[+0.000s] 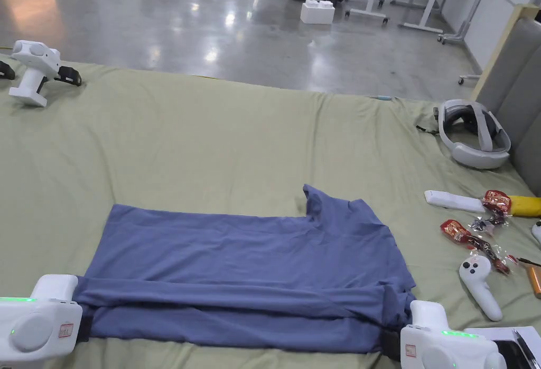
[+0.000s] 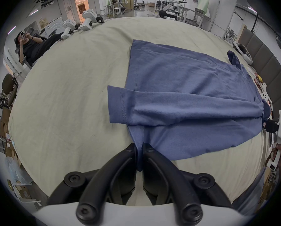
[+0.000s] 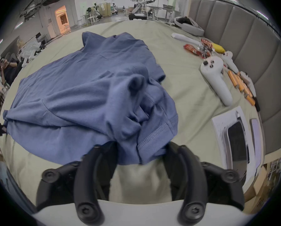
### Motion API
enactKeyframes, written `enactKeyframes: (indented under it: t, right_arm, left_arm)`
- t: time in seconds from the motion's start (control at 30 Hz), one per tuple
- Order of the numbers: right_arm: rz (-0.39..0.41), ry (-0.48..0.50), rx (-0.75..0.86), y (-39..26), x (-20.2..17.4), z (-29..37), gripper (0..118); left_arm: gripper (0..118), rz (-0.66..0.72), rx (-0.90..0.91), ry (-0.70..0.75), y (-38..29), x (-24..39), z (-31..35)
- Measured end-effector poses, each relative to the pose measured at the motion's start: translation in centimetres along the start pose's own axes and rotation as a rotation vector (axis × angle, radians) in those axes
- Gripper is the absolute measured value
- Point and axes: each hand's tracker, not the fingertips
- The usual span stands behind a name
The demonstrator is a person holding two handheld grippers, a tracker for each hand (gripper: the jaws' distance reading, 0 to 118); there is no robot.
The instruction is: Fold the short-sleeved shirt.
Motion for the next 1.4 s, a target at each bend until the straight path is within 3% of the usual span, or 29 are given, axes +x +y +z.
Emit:
enactKeyframes:
  t: [0.03,0.07,0.13,0.17,0.33,0.6,0.67,0.87,1.07,1.4]
  right_arm:
    - [0.050,-0.014,0.012,0.1,-0.3,0.2,60]
    - [0.085,-0.007,0.015,0.2,-0.6,0.3,44]
    - [0.097,0.042,0.053,0.3,-0.9,0.9,19]
    - [0.082,0.025,0.041,0.2,-1.0,1.2,15]
    - [0.016,0.044,0.080,0.6,-0.3,3.1,14]
    - [0.009,0.103,0.158,1.8,0.5,8.1,13]
    - [0.050,0.097,0.160,2.2,0.3,9.7,13]
    - [0.052,0.101,0.152,1.1,1.1,12.5,13]
    - [0.062,0.123,0.059,-4.1,1.2,13.3,13]
    - [0.081,0.062,-0.067,-11.5,-0.2,9.3,13]
  left_arm:
    - [9,0.006,0.002,-0.004,0.0,-0.1,0.1]
    - [9,0.012,0.003,-0.007,0.0,-0.1,0.1]
    - [9,0.017,0.005,-0.010,0.0,-0.1,0.1]
    - [9,0.017,0.006,-0.010,0.0,-0.1,0.2]
    - [9,0.033,0.044,-0.024,0.0,-0.2,1.3]
    - [8,0.046,0.161,-0.089,1.7,-1.5,5.6]
    - [8,0.052,0.186,-0.114,2.0,-1.8,7.5]
    - [8,0.064,0.217,-0.110,0.7,-3.7,10.8]
    - [8,0.103,0.136,-0.129,-4.8,-5.4,11.2]
    - [8,0.124,-0.015,-0.096,-11.1,-5.6,6.1]
